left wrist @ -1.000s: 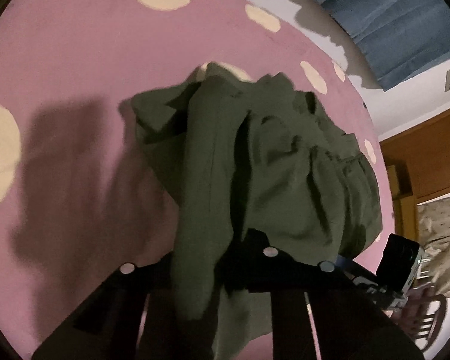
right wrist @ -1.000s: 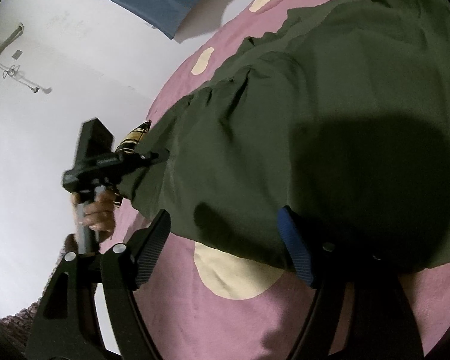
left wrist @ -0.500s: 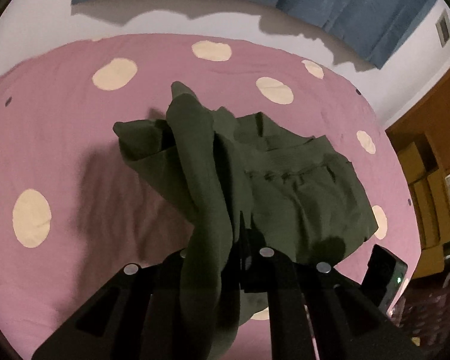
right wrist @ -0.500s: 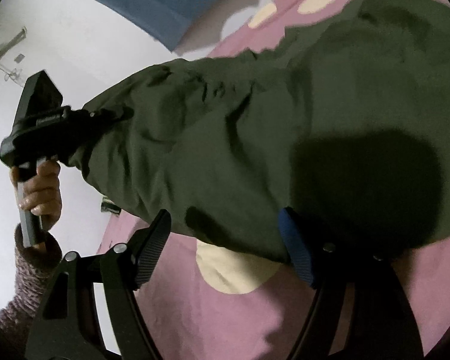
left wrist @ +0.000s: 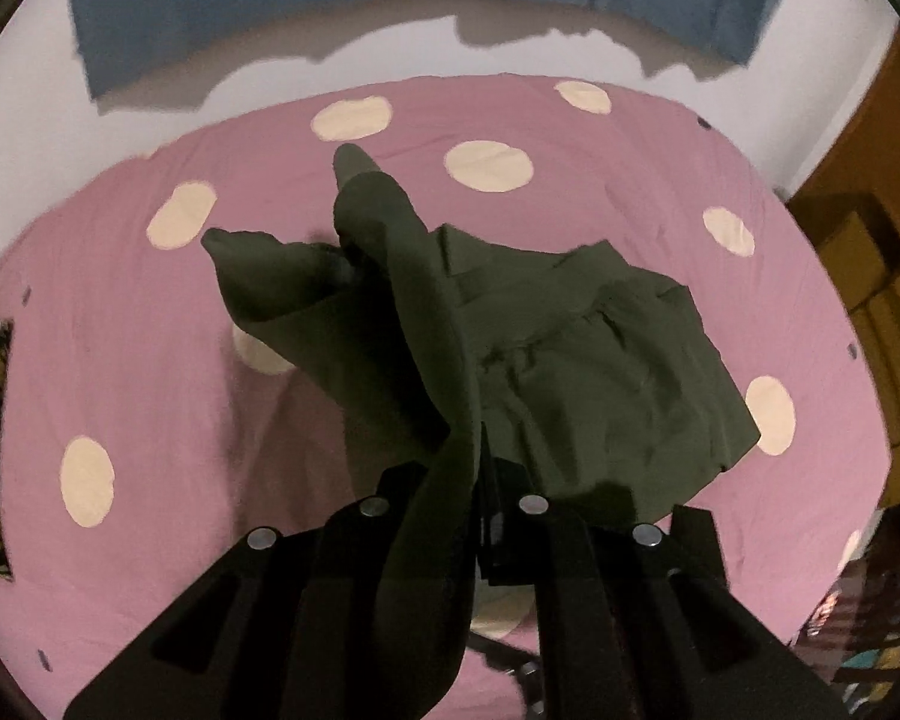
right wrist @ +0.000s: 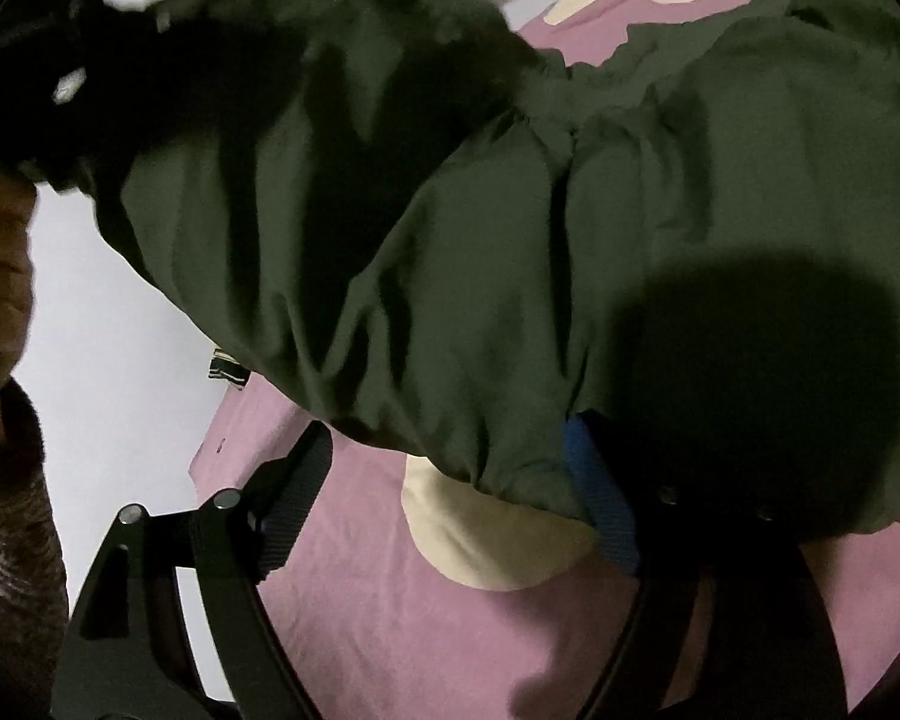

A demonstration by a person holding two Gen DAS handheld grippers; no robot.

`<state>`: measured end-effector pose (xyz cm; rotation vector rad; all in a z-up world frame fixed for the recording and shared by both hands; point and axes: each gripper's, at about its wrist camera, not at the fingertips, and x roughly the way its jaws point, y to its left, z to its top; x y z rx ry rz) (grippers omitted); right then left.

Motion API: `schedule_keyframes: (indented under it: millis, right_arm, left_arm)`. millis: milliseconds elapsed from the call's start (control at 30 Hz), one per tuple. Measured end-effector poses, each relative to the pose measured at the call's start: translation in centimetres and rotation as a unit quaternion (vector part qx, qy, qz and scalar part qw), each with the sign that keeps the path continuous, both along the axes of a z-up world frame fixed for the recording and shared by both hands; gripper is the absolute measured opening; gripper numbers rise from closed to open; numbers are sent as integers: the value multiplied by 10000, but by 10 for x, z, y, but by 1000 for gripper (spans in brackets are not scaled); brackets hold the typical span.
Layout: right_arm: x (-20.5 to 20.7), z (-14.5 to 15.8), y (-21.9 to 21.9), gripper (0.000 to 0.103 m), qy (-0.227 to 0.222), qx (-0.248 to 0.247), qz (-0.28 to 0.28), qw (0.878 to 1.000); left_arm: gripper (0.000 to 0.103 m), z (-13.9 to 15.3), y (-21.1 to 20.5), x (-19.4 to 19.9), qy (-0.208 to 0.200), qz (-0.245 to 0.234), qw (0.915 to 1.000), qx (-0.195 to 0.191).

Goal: Fold small clothes
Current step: 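Fold the held jacket edge over the bundle with the left gripper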

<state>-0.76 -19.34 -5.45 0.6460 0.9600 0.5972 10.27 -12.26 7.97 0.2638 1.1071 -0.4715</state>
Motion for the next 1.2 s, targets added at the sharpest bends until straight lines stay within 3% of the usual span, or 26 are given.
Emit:
schedule_keyframes:
  millis: [100,233,400,700,900,1200]
  right_arm:
    - [-6,6,-5,80,-31,183,-127,9997]
    - [-6,6,-27,80,334,798,-286,9958]
    - [-23,13,-61,80,350,370,-314,9982]
    - [-69,17,-121,80,527,217,-663,9962]
    - [-100,15,-135,80,537,152,-661,9963]
    - [-111,24,-127,80,258,0,-457,9986]
  left_arm:
    - [11,0,-34,-11,-256,-118,9988,389]
    - [11,-7,-67,-17,-401,-101,9959,801]
    - [11,-27,-106,-24,-595,-63,9895,1318]
    - [11,-61,-159,-41,-945,49,9746,2032]
    - [11,-83,-182,-48,-1100,157,9686,2224]
    - [12,-114,-202,-62,-1538,178,9543,2555]
